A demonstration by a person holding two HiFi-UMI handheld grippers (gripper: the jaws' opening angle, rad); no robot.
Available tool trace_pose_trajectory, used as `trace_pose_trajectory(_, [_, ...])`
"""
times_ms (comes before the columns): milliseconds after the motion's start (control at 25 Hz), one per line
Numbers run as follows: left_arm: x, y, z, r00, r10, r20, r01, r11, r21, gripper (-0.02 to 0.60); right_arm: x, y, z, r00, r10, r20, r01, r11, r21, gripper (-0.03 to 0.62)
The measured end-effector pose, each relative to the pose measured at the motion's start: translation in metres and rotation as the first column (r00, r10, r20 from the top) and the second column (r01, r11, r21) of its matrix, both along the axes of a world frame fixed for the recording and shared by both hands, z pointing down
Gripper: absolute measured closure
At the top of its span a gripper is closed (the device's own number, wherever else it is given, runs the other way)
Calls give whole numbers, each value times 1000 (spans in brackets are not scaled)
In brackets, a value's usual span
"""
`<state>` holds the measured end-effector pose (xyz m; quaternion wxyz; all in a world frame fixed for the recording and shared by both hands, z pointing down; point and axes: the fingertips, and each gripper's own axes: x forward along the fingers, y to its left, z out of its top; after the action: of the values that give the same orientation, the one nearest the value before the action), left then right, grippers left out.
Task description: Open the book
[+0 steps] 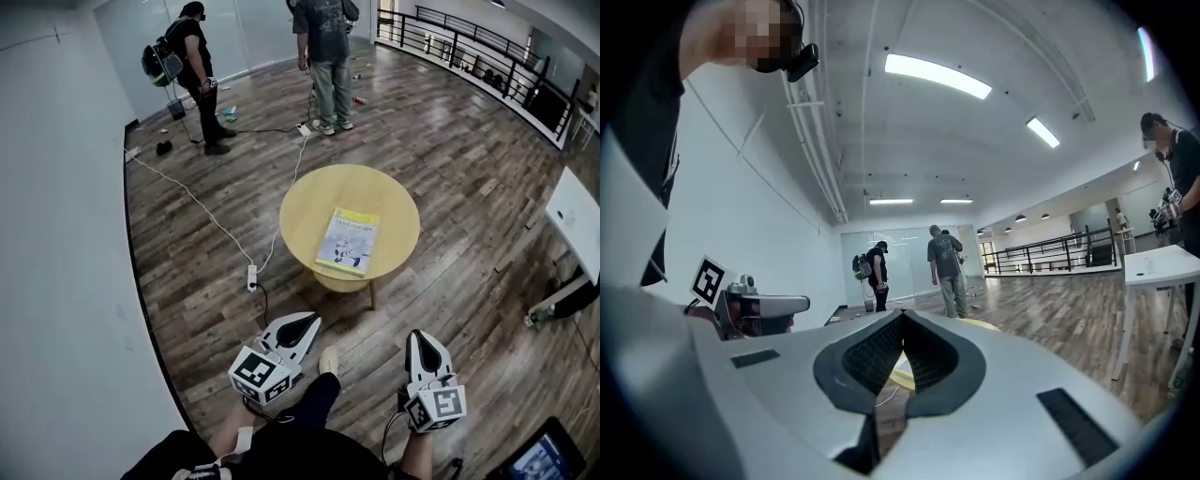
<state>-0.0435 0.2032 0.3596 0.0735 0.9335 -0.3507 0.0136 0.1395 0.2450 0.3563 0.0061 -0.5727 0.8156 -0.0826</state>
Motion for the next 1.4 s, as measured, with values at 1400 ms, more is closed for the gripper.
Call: trace_pose_trajectory(1400, [47,-282,130,993,-93,76,111,953,-283,584,32,-395,217,995,-64,79,91,900,-426,576])
